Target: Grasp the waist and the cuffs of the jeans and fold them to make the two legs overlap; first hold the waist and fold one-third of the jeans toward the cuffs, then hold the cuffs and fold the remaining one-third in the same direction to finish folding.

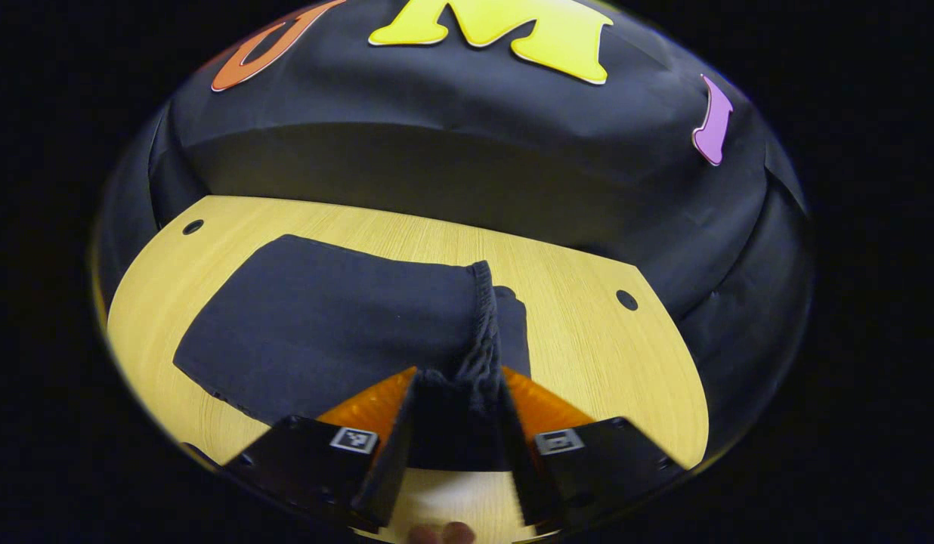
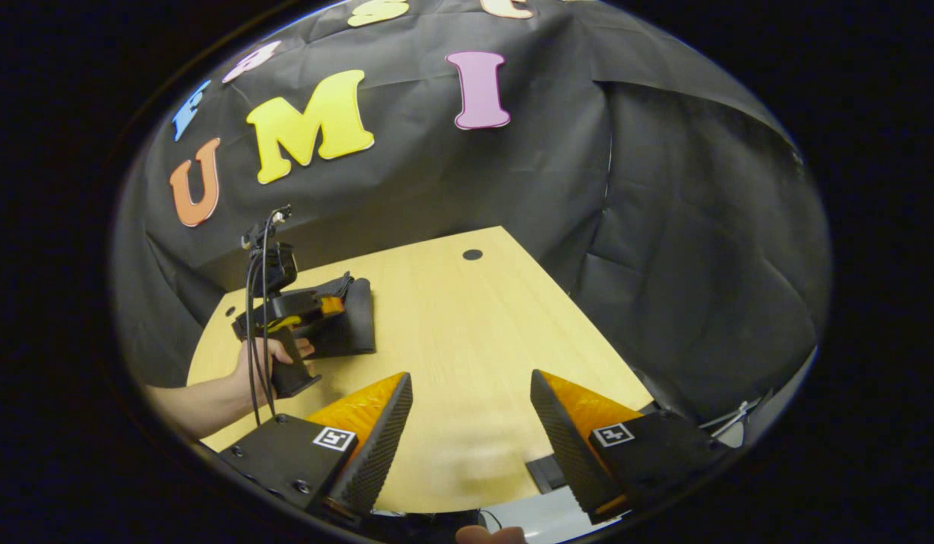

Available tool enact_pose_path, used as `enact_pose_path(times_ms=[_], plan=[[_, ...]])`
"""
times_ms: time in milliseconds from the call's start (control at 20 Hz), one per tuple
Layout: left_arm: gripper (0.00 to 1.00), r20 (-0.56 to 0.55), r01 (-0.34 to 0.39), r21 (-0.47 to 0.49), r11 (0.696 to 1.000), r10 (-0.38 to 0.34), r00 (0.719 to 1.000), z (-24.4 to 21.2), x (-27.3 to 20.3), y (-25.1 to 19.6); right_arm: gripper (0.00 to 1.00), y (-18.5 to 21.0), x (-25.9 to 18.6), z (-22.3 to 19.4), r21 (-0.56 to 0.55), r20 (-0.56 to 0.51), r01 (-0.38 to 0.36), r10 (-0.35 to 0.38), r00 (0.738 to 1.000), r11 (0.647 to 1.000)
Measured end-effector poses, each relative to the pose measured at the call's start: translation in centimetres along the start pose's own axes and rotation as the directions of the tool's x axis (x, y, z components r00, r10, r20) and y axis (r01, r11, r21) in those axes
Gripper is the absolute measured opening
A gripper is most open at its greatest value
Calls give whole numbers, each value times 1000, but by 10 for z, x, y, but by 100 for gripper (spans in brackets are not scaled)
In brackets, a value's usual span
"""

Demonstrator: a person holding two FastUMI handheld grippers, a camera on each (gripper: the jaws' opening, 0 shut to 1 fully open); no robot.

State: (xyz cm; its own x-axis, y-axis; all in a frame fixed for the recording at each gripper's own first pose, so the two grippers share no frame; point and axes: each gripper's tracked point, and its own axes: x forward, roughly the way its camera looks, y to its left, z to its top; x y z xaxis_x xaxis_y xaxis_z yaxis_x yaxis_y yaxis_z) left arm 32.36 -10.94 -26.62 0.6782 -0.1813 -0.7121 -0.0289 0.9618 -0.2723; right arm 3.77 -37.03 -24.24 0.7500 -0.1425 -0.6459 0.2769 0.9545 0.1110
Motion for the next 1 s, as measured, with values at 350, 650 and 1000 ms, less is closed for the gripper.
enact_pose_path(times_ms=[350, 650, 1000], plan=[[100, 47, 68, 30, 997, -69, 996, 25, -71, -6, 98, 42, -14, 24, -32, 94, -63, 66, 993, 998], [98, 323, 12, 173, 985, -68, 944, 119, -219, 46, 97, 143, -47, 101, -192, 324, -156, 213, 922, 969], [98, 618, -144, 181, 973, 1, 786, 180, -374, 82, 97, 263, -126, 150, -291, 535, -248, 372, 759, 924]])
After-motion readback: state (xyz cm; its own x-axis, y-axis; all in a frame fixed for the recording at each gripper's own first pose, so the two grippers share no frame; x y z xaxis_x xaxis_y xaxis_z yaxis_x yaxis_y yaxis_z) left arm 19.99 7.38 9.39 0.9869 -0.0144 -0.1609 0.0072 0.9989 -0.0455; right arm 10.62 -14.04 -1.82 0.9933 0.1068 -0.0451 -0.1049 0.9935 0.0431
